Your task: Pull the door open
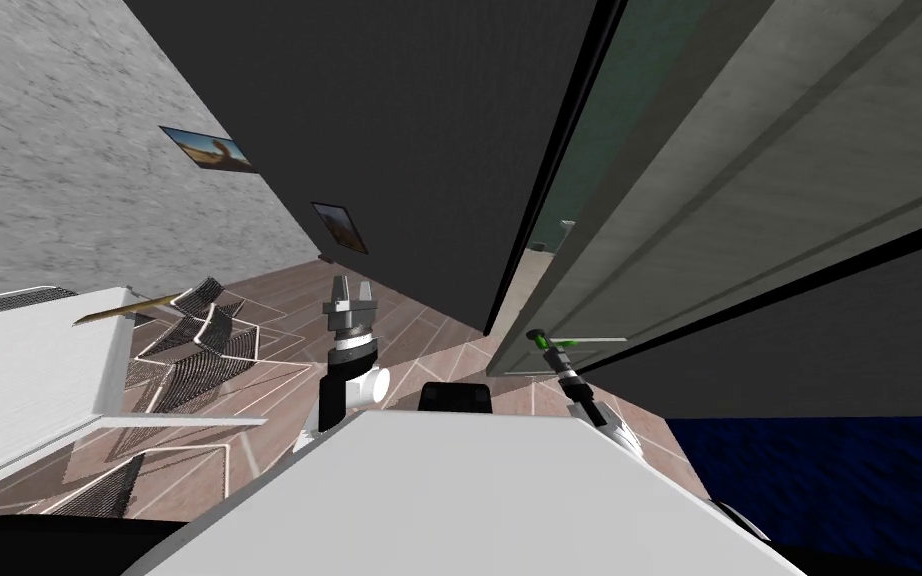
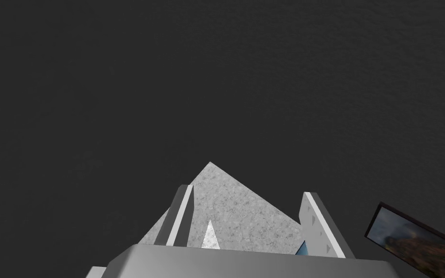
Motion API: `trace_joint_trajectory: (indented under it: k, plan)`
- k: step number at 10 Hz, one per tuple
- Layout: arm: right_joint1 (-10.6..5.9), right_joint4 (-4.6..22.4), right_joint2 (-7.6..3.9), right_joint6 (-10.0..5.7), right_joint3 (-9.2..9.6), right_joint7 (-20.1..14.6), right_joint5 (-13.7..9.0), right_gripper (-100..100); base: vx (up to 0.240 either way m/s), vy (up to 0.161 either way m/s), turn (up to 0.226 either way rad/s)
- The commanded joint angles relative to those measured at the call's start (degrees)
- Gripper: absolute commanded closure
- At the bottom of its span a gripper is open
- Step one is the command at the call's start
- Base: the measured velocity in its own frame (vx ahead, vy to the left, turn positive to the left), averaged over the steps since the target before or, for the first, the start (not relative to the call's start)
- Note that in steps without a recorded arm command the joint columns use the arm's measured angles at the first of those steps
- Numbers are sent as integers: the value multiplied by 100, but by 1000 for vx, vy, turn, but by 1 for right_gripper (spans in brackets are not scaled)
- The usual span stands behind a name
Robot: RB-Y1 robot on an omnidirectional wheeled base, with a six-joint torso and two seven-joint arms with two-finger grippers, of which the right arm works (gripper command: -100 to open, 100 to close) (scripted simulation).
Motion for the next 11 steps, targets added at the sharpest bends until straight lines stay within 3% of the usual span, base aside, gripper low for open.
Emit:
trace_joint_trajectory:
  k: [1, 7, 8, 11]
  plan:
    - [44, 81, -30, -166, 5, -26, 35, 100, -188, -87, 104]
    - [252, 248, -218, -706, -39, -208, 160, 100, -186, -80, 145]
    - [202, 291, -186, -664, -26, -183, 153, 100, -82, -37, 21]
    - [228, 440, -244, -881, -30, -221, 188, 100, -181, -89, 169]
